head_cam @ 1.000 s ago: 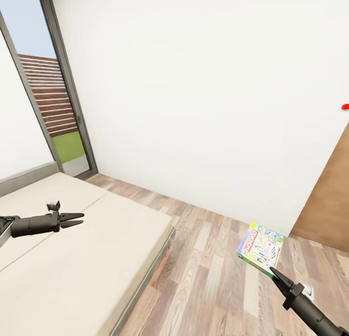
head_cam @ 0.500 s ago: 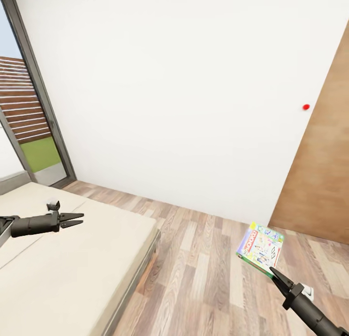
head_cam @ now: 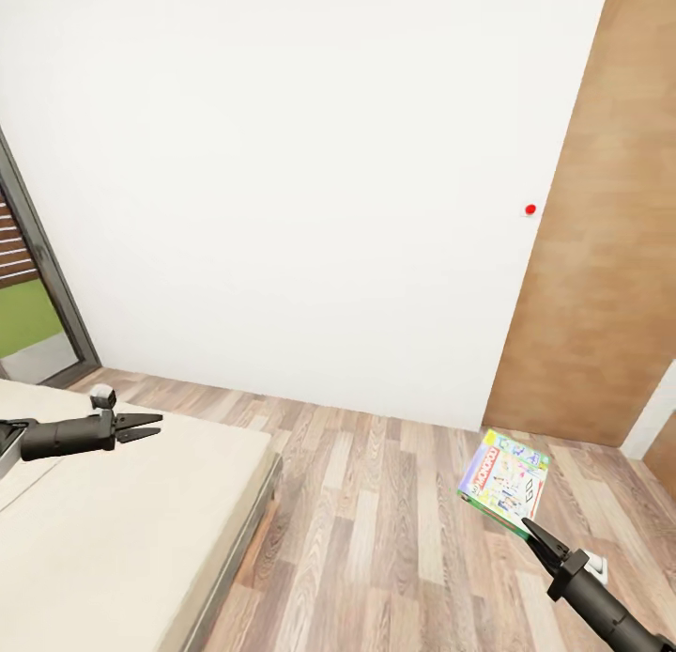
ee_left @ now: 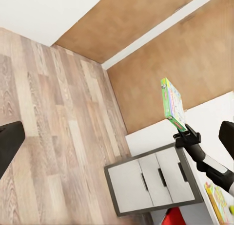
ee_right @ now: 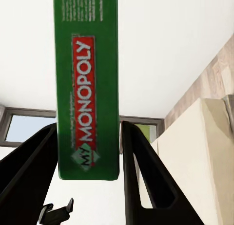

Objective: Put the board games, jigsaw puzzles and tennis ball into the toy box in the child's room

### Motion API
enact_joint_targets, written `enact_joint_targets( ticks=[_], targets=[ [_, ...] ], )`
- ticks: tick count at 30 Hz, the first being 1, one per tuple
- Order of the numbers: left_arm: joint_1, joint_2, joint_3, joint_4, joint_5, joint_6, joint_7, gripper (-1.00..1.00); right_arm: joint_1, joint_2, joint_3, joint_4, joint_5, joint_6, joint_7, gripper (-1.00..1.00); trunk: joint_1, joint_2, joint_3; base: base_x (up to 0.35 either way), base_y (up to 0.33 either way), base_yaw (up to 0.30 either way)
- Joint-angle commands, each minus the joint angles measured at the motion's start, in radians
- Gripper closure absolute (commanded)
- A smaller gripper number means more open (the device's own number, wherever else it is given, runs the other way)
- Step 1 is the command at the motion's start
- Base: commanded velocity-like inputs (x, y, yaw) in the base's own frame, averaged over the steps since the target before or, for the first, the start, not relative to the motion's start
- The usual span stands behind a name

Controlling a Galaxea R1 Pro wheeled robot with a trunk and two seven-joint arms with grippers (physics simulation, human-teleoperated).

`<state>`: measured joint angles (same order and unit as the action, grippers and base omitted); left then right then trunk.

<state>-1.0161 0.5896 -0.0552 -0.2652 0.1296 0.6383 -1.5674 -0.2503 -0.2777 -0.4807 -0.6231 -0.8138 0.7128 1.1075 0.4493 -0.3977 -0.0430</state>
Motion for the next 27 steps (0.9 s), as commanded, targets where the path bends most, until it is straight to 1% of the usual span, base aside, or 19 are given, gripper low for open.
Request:
enact_joint_targets(
  ticks=[1, 27],
  targets=[
    [-0.001, 0.001, -0.005, 0.000, 0.005, 0.011, -0.003, -1.00, -0.001, 0.000, -0.001, 0.000, -0.007, 0.008, 0.001, 1.00, 0.001, -0.002, -0.001, 0.000, 0.000, -0.263],
    [-0.001, 0.001, -0.007, 0.000, 0.005, 0.011, -0.003, -1.00, -0.001, 0.000, -0.001, 0.000, -0.007, 0.008, 0.000, 1.00, 0.001, -0.002, 0.021, 0.000, 0.000, -0.263]
  ],
)
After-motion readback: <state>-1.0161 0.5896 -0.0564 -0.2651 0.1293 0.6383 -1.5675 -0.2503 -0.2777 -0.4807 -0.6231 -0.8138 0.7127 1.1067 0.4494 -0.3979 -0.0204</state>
